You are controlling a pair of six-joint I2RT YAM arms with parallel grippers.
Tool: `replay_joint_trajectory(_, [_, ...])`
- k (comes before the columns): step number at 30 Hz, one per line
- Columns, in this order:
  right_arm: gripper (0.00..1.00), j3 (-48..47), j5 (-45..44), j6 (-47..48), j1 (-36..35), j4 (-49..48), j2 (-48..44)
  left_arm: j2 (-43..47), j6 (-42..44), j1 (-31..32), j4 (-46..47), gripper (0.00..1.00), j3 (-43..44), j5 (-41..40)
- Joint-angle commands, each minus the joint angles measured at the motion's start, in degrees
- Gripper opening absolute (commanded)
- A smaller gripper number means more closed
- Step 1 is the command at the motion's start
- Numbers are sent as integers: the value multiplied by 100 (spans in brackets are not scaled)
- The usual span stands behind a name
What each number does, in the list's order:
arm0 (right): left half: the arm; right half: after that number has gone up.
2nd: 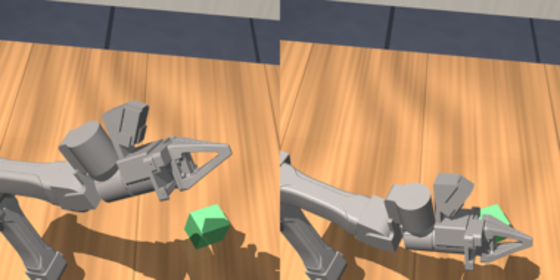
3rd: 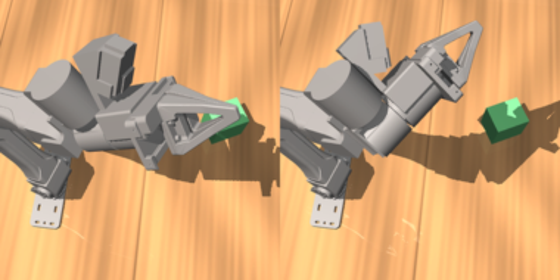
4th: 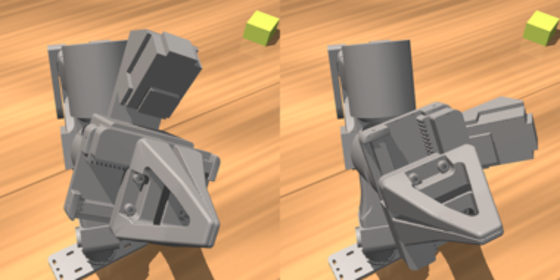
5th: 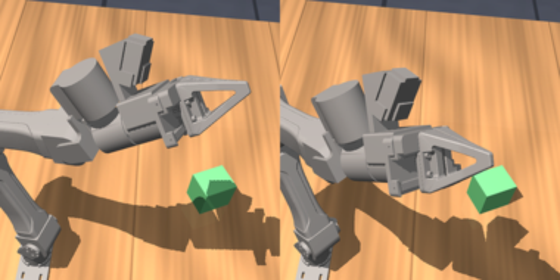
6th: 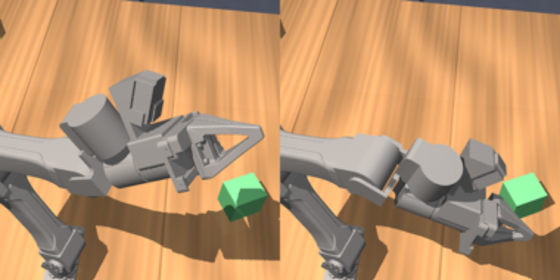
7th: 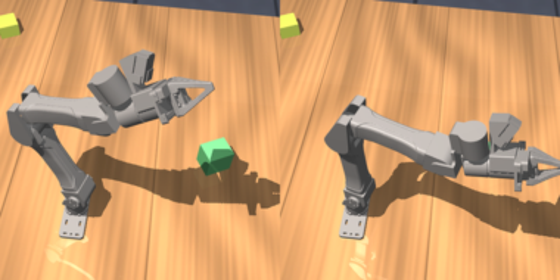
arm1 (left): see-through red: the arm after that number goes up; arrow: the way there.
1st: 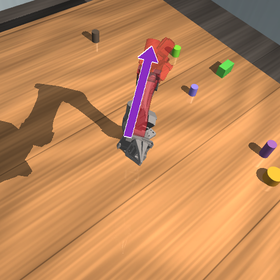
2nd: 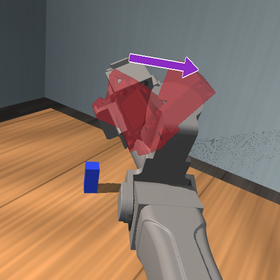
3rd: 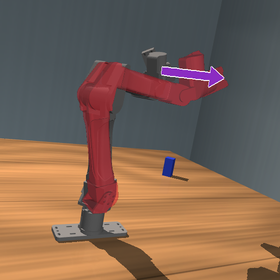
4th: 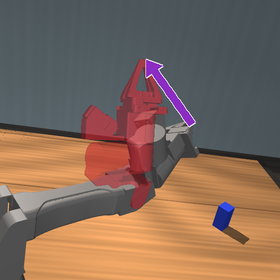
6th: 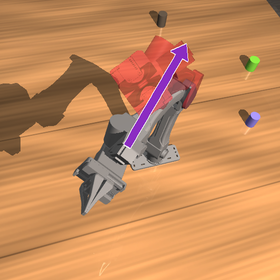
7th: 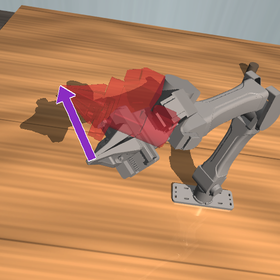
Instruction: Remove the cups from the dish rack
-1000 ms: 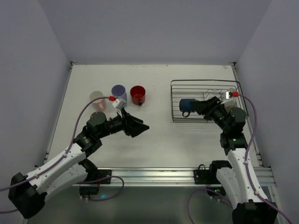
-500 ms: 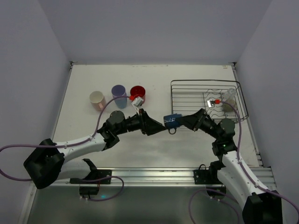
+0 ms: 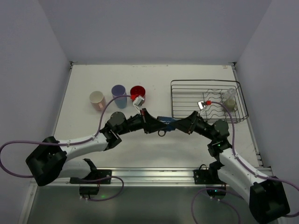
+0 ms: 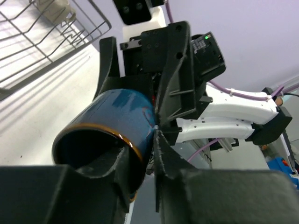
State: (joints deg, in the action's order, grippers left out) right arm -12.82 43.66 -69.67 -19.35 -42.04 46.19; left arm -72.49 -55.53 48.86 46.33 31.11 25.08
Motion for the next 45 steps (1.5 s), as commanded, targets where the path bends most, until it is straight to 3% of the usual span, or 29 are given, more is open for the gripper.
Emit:
replay_joint_trajectory(1, [21,-54,-200,-56,-270,-612,257,182,138,80,632,13,88,-196])
replay_joint_trajectory(2, [29,-37,-191,-64,-279,-656,311,235,200,80,536,3,79,-240])
replay_joint_trajectory(4, [51,7,-296,-99,-288,-770,355,489,375,80,10,0,79,-494])
replay_joint_trajectory(5, [71,16,-340,-82,-279,-762,320,586,576,80,-175,0,70,-582])
replay_joint_trajectory(8, [93,-176,-533,233,-279,103,67,1113,1050,80,-1123,0,70,-1039])
replay_joint_trajectory(9, [99,-247,-630,548,-279,396,-22,1401,1201,80,-1839,0,114,-1423])
replay_joint_trajectory(12, [99,-502,-1016,1128,-279,1430,-452,1772,1851,80,-3543,0,578,-2398])
replay_joint_trajectory(15, [99,-800,-1666,1813,-279,2514,-822,1599,2379,71,-5240,0,1001,-3435])
replay_joint_trajectory(21, [99,-1126,-2203,2466,-279,3386,-1112,274,2968,71,-6880,0,2028,-4624])
replay_joint_trajectory(25, [99,-1188,-2142,2607,-288,3457,-1034,-660,3030,71,-7260,0,2460,-5267])
replay_joint_trajectory(29, [99,-1144,-2081,2686,-279,3501,-990,-1389,3171,53,-7181,0,2689,-5250])
replay_joint_trajectory(39, [99,-986,-2142,2757,-279,3519,-1051,-1813,3303,-254,-6988,0,2778,-4969])
replay_joint_trajectory(45, [99,-1082,-2265,2906,-279,3712,-1077,-1795,3303,-404,-6935,22,2690,-4820])
